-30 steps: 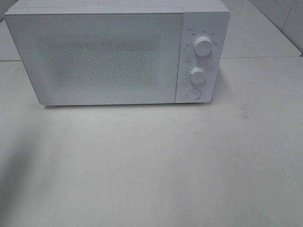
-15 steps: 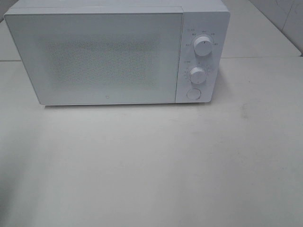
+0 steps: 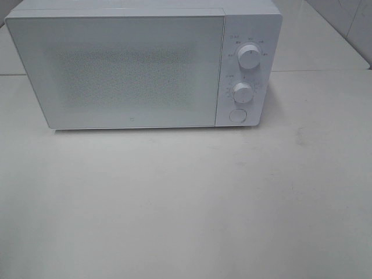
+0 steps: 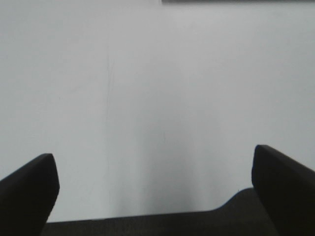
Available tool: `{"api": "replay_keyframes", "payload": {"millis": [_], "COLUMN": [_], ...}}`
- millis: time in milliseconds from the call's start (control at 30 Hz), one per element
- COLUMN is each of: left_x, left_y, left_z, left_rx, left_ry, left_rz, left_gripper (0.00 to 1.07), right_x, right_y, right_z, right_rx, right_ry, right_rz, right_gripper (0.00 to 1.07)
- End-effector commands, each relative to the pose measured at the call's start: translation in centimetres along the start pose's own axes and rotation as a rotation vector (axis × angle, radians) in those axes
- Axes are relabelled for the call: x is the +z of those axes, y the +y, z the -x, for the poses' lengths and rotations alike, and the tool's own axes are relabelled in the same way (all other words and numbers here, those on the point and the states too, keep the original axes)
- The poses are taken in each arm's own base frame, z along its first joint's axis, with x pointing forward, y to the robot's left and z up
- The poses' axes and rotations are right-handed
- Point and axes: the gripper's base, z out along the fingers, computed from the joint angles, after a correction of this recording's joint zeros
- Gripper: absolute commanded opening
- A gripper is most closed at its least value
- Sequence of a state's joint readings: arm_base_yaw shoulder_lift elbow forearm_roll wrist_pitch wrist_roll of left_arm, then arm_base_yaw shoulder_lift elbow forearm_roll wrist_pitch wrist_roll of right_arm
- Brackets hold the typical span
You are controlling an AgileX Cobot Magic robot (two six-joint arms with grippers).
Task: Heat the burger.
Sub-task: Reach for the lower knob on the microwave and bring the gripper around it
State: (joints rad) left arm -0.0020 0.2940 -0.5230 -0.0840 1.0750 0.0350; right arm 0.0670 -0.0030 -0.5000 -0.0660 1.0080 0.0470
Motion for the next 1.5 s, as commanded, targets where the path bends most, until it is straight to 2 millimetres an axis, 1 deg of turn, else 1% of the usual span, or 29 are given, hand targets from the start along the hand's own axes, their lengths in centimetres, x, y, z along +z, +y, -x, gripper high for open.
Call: {"api": "replay_keyframes", "payload": {"millis": [33,67,100,133,167,200,233,300,333,1500], "left_x": [-0.9,-1.7,-1.7,-2.4,-2.8,-2.8,-3.3,-3.5,-3.9,-3.8], "left_y": [0.0,0.0,0.0,-0.1,-0.1,-0.1,-0.1,-0.2,-0.2,-0.2], "left_z": [-0.7,-1.2,-1.2,-1.8,-2.1,-2.1,-2.6,-2.8,-3.2,-3.2], "left_rx": [0.004,0.011,0.011,0.016,0.018,0.018,0.021,0.022,0.025,0.026], "left_ry": [-0.078,-0.138,-0.138,-0.198,-0.226,-0.226,-0.27,-0.287,-0.324,-0.323], "left_rz": [0.006,0.011,0.011,0.013,0.012,0.012,0.012,0.012,0.012,0.016], "left_gripper": [1.0,1.0,1.0,1.0,1.0,1.0,1.0,1.0,1.0,1.0], "right_x": [-0.3,-0.3,-0.3,-0.3,-0.3,-0.3,-0.3,-0.3,-0.3,-0.3], "right_y": [0.0,0.0,0.0,0.0,0.0,0.0,0.0,0.0,0.0,0.0], "right_z": [-0.2,-0.2,-0.2,-0.2,-0.2,-0.2,-0.2,-0.2,-0.2,-0.2], "right_rx": [-0.004,-0.004,-0.004,-0.004,-0.004,-0.004,-0.004,-0.004,-0.004,-0.003], "right_ry": [-0.039,-0.039,-0.039,-0.039,-0.039,-0.039,-0.039,-0.039,-0.039,-0.036], "right_rz": [-0.005,-0.005,-0.005,-0.005,-0.005,-0.005,-0.005,-0.005,-0.005,-0.004], "right_gripper": [0.76,0.76,0.76,0.76,0.76,0.76,0.76,0.76,0.76,0.76]}}
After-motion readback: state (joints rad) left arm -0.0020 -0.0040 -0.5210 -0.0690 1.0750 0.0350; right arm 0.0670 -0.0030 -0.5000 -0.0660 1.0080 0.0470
